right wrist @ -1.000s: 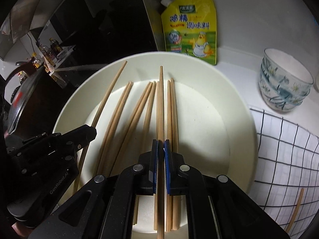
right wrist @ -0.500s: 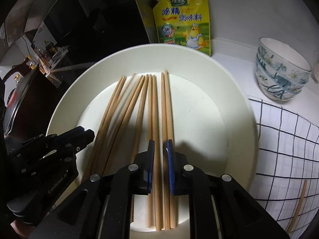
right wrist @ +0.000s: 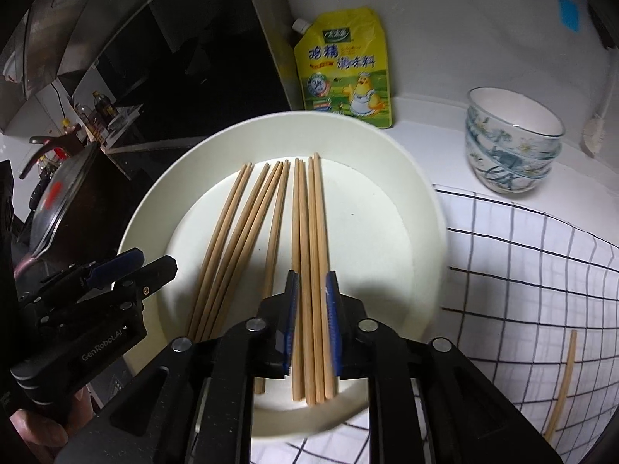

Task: Organize utensils
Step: 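Lower both tools into the basin and open them to release the chopsticks, then withdraw both open tools from the basin to the last chopsticks on the mat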

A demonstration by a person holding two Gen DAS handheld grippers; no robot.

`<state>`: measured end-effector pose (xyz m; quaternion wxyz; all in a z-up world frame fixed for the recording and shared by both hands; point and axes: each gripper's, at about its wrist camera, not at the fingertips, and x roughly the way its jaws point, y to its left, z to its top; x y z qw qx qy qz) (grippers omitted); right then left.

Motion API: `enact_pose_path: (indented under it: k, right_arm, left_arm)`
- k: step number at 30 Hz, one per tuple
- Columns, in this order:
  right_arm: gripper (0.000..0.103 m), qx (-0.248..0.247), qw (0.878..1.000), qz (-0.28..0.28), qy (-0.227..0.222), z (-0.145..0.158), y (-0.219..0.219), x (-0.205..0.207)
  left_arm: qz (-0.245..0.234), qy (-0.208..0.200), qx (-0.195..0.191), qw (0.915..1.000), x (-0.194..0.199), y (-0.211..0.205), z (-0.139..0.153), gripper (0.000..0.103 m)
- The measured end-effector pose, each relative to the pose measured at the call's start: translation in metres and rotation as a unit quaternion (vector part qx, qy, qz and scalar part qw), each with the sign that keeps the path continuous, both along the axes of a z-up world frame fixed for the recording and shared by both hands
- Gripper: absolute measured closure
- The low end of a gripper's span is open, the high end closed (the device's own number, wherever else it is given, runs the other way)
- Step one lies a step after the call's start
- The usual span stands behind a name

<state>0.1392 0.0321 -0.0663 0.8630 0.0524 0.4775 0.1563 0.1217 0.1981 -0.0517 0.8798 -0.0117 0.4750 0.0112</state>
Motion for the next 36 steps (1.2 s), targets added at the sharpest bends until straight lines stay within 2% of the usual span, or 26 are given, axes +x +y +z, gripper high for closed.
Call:
enact_pose_path:
  k: [7, 9, 12, 15, 19, 21, 22, 25, 36]
  right_arm:
    - [0.079, 0.004, 1.000, -0.010, -0.015, 0.017, -0.022, -0.030]
    - [0.079, 0.003, 1.000, -0.013, -0.017, 0.020, -0.029, -0.036]
    - [0.076, 0.003, 1.000, -0.019, -0.022, 0.026, -0.041, -0.048]
    - [0.065, 0.003, 0.999, -0.027, -0.027, 0.030, -0.056, -0.059]
    - [0.064, 0.000, 0.999, -0.034, -0.029, 0.030, -0.075, -0.070]
    - [0.059, -0.001, 0.999, -0.038, -0.028, 0.029, -0.084, -0.075]
    - [0.053, -0.001, 0.999, -0.043, -0.028, 0.028, -0.090, -0.078]
    - [0.052, -0.001, 0.998, -0.049, -0.026, 0.026, -0.106, -0.086]
    - [0.047, -0.011, 0.997, -0.075, -0.021, 0.022, -0.163, -0.112]
  left_arm:
    - [-0.001, -0.017, -0.001, 0.9999, -0.020, -0.015, 0.017, 0.044]
    - [0.000, -0.022, -0.002, 0.9998, -0.026, -0.020, 0.022, 0.035]
    - [0.001, -0.031, -0.009, 0.9995, -0.033, -0.026, 0.030, 0.028]
    - [0.001, -0.038, -0.004, 0.9993, -0.039, -0.035, 0.036, 0.024]
    - [-0.004, -0.043, -0.003, 0.9991, -0.047, -0.048, 0.041, 0.021]
    - [-0.006, -0.044, 0.000, 0.9990, -0.050, -0.056, 0.043, 0.020]
    - [-0.008, -0.044, 0.001, 0.9990, -0.052, -0.061, 0.043, 0.019]
    - [-0.009, -0.043, 0.003, 0.9990, -0.056, -0.073, 0.044, 0.010]
    - [-0.027, -0.039, -0.001, 0.9989, -0.071, -0.126, 0.040, 0.009]
